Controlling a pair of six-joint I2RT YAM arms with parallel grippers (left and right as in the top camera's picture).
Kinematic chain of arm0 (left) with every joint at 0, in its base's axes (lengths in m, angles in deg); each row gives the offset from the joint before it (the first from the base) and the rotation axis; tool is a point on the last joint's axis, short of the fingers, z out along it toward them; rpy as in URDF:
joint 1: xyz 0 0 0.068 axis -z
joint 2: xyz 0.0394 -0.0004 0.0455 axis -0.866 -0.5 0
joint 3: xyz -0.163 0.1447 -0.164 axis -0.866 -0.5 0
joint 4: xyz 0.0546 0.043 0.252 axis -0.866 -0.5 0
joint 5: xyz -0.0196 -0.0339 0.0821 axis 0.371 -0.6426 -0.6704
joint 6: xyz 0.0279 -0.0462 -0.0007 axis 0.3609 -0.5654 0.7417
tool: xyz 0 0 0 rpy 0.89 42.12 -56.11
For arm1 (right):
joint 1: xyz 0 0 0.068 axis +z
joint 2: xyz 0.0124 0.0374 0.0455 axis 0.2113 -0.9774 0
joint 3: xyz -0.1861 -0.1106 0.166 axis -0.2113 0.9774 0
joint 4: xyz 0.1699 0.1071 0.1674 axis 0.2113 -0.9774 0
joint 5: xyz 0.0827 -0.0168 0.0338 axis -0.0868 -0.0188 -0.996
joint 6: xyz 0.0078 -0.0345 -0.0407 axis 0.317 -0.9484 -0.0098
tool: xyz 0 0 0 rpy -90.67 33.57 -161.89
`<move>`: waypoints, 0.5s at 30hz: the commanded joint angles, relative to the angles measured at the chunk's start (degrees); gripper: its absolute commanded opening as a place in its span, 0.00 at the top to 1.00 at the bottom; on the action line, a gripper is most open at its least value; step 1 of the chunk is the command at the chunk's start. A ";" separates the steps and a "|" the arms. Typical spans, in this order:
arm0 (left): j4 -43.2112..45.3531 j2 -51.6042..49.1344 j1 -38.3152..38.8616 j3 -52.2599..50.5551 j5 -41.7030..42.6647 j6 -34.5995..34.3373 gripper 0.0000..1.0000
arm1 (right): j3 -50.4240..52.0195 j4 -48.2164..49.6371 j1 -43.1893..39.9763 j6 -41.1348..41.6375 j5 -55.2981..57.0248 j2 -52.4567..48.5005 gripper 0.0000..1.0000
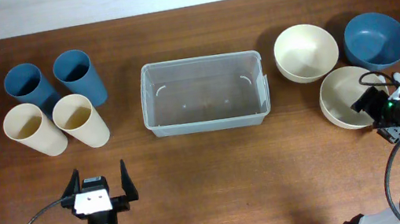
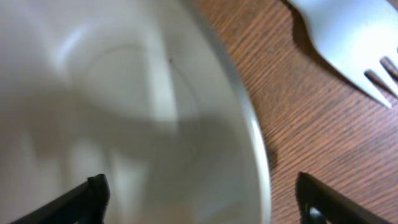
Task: Pack container
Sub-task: 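Lower the right gripper to the front cream bowl's rim and grip it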
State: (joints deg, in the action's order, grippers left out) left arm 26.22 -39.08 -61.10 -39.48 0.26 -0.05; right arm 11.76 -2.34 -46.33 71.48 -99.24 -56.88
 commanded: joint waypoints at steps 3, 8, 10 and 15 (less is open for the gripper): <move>-0.37 0.37 -0.20 -0.09 0.26 0.46 0.00 | 0.44 0.39 0.37 -0.13 0.11 -0.70 0.34; -0.37 0.37 -0.20 -0.09 0.26 0.46 0.00 | 0.42 0.37 0.37 -0.13 0.09 -0.70 0.37; -0.37 0.37 -0.20 -0.09 0.26 0.46 0.00 | 0.42 0.37 0.37 -0.13 0.09 -0.70 0.41; -0.37 0.37 -0.20 -0.09 0.26 0.46 0.00 | 0.44 0.33 0.37 -0.11 0.09 -0.70 0.61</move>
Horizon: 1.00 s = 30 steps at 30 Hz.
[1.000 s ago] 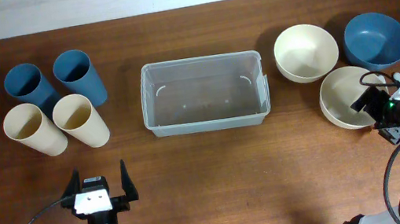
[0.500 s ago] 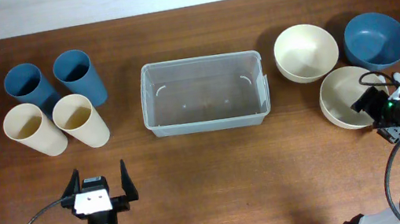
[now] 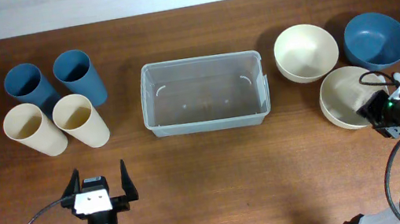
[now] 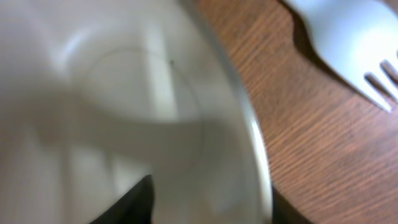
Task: Pack container
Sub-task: 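Lower the right gripper to the front cream bowl's rim and grip it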
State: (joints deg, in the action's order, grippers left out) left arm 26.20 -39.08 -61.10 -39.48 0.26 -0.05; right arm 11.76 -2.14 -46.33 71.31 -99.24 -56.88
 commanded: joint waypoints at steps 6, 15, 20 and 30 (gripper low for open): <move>-0.35 0.37 -0.20 -0.09 0.26 0.46 0.00 | 0.42 -0.02 0.37 0.07 0.09 -0.70 0.74; -0.35 0.37 -0.20 -0.09 0.26 0.46 0.00 | 0.42 -0.48 0.37 0.11 0.02 -0.70 0.96; -0.35 0.37 -0.20 -0.09 0.26 0.46 0.00 | 0.42 -1.31 0.37 0.28 -0.57 -0.63 0.96; -0.35 0.37 -0.20 -0.09 0.26 0.46 0.00 | -0.35 -5.77 0.31 0.26 -3.08 2.49 0.96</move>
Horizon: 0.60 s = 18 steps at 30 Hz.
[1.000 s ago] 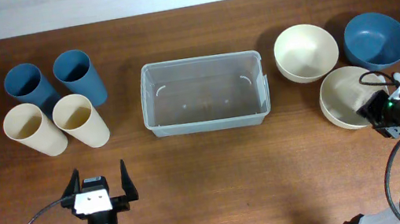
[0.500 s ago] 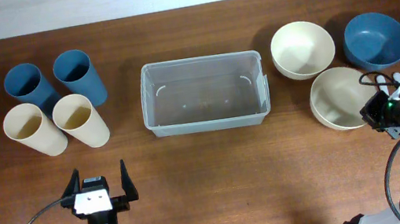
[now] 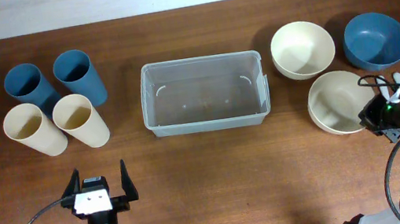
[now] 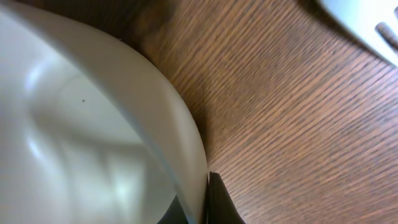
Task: Pack container
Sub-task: 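Lower the right gripper to the front cream bowl's rim and grip it, then lift the cream bowl and carry it left into the clear container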
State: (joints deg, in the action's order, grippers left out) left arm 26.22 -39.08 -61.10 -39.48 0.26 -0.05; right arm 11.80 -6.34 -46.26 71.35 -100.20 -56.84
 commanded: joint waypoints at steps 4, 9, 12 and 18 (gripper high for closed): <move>-0.37 0.37 -0.20 -0.09 0.26 0.46 0.00 | -2.43 -6.03 0.24 0.22 -2.21 5.42 0.96; -0.37 0.37 -0.20 -0.09 0.26 0.46 0.00 | -4.70 -12.11 0.24 0.00 -2.40 11.23 0.97; -0.37 0.37 -0.20 -0.09 0.26 0.46 0.00 | -5.70 -14.99 0.24 -0.04 -2.62 15.45 0.96; -0.37 0.37 -0.20 -0.09 0.26 0.46 0.00 | -6.84 -17.53 0.26 -0.02 -9.35 24.26 0.96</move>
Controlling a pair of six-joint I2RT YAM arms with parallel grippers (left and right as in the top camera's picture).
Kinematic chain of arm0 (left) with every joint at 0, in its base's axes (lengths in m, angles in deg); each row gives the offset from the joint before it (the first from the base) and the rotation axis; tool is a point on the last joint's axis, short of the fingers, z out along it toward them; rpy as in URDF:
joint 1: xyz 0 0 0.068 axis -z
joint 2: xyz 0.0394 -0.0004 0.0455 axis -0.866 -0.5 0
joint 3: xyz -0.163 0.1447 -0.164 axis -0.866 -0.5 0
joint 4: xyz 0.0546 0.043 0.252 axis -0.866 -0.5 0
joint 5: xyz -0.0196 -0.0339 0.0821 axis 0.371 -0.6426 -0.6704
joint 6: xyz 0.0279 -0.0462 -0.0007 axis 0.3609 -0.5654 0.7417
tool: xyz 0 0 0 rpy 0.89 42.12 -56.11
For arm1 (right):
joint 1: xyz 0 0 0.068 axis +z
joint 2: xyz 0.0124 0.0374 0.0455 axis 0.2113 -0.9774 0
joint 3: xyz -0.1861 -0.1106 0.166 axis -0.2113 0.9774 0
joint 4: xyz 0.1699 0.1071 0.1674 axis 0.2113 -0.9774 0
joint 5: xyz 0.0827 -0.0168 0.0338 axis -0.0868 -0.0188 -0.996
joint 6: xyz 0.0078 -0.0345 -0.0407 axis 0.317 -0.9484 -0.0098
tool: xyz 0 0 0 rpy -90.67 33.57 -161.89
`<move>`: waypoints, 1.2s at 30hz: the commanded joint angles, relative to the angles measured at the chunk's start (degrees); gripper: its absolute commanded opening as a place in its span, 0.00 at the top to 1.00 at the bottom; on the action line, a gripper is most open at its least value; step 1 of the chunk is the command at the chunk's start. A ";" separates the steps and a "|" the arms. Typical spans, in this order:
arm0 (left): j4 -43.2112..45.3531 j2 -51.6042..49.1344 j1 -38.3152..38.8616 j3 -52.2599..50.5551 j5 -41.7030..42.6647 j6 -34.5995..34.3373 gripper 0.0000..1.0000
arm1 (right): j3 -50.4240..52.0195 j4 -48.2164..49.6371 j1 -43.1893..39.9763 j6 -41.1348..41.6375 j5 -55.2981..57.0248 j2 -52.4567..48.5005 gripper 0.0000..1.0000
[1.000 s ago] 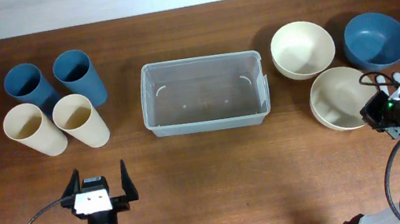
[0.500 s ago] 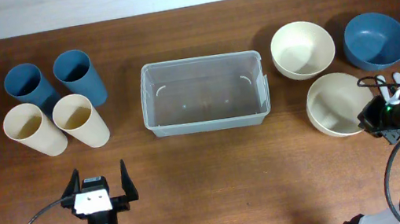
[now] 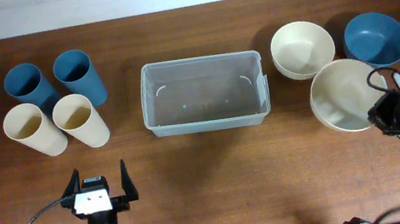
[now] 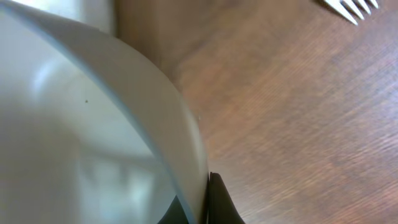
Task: Pack container
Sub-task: 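Lift the cream bowl and carry it left into the clear container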
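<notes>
The clear plastic container [image 3: 203,93] stands in the middle of the table with nothing in it. My right gripper [image 3: 383,111] is shut on the right rim of a cream bowl [image 3: 339,96], which is raised and tilted off the table. In the right wrist view the bowl [image 4: 81,137] fills the left side, its rim pinched between my fingers [image 4: 217,202]. My left gripper [image 3: 100,179] rests open near the front edge, with nothing in it.
A second cream bowl [image 3: 302,49] and a blue bowl [image 3: 376,38] sit behind the held one. Two blue cups [image 3: 77,73] and two cream cups [image 3: 78,118] stand at the left. A white fork [image 4: 348,6] lies on the table at the right.
The cream bowl sat flat on the table in my shut right gripper. Now it is lifted and tilted, its rim near the second cream bowl.
My right gripper stood open astride the cream bowl's right rim, then had narrowed on it. By 0.6 s ago it was shut on the rim and the bowl sat further left. Now the bowl is off the table. The left arm stayed still.
</notes>
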State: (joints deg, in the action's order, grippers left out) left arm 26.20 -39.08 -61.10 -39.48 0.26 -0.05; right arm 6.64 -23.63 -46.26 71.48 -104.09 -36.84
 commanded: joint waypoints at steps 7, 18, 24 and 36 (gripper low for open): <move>-0.35 0.37 -0.20 -0.09 0.26 0.46 0.00 | -1.68 -0.94 0.31 -0.11 -11.10 11.30 0.96; -0.35 0.37 -0.20 -0.09 0.26 0.46 0.00 | -2.23 -0.70 9.05 -0.09 -14.29 13.07 0.96; -0.35 0.37 -0.20 -0.09 0.26 0.46 0.00 | -6.62 0.15 20.83 3.58 -6.69 11.98 0.96; -0.35 0.37 -0.20 -0.09 0.26 0.46 0.00 | -19.23 1.11 39.15 7.87 10.10 0.33 0.96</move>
State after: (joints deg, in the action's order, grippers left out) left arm 26.20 -39.08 -61.10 -39.48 0.24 -0.05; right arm -9.86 -22.56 -9.89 77.95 -100.70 -32.44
